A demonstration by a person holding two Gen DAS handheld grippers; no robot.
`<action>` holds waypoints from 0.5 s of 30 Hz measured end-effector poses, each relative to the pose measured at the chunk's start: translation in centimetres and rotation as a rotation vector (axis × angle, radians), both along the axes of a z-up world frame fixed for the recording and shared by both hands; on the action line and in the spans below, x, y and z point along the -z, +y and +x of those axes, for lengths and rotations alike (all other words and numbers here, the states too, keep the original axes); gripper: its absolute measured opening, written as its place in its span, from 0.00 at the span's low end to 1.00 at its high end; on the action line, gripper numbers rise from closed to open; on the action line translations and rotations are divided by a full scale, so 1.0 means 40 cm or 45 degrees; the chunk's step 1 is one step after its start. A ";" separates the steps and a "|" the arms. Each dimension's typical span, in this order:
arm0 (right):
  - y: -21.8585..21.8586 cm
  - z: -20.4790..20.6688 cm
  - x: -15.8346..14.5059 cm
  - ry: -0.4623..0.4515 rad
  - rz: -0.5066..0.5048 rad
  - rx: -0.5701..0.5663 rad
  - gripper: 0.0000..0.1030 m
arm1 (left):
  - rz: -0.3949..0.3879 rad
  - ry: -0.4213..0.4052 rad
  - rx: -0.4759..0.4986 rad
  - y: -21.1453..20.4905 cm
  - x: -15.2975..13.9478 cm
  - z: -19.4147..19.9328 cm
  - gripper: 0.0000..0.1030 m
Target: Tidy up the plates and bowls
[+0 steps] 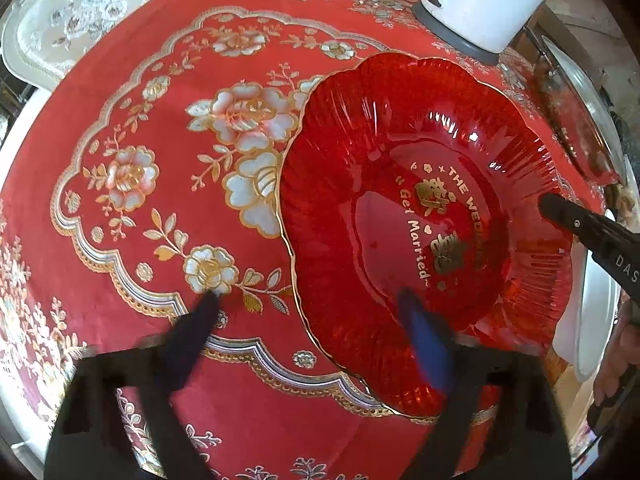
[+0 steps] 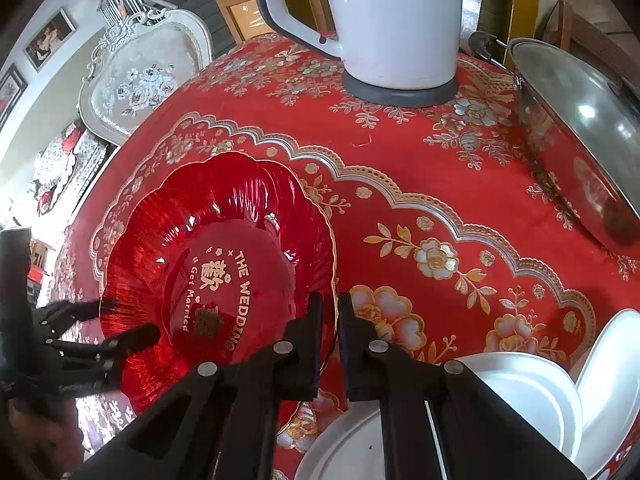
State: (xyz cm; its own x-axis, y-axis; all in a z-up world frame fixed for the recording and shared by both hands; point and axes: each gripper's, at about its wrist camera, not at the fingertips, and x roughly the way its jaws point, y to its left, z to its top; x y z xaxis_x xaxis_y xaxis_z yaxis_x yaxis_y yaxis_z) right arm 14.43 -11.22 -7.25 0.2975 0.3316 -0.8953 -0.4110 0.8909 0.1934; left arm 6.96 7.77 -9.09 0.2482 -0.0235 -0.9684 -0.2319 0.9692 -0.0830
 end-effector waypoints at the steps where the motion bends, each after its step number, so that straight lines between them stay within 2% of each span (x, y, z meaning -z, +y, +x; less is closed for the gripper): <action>1: 0.001 -0.001 -0.002 0.002 0.008 0.001 0.06 | -0.003 -0.024 -0.002 0.003 -0.009 -0.001 0.48; 2: 0.002 -0.003 -0.006 -0.001 0.017 0.001 0.05 | -0.049 -0.034 0.005 0.003 -0.016 0.000 0.20; 3: 0.007 -0.008 -0.016 -0.016 0.017 0.005 0.05 | -0.077 -0.029 0.009 0.000 -0.022 0.003 0.20; 5: 0.012 -0.013 -0.028 -0.022 0.023 0.010 0.05 | -0.056 -0.030 0.001 -0.003 -0.028 0.002 0.20; 9: 0.014 -0.026 -0.051 -0.022 0.049 0.017 0.05 | -0.076 -0.043 -0.001 0.003 -0.038 -0.009 0.19; 15: 0.007 -0.071 -0.112 -0.058 0.086 0.056 0.05 | -0.064 -0.116 0.043 -0.004 -0.104 -0.036 0.19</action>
State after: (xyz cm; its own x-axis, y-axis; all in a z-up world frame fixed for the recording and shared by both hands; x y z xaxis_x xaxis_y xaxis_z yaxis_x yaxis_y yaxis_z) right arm 11.59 -10.93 -2.76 0.3531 0.3763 -0.8566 -0.3812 0.8940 0.2356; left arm 5.53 7.61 -4.95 0.3335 -0.0814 -0.9392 -0.1889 0.9703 -0.1512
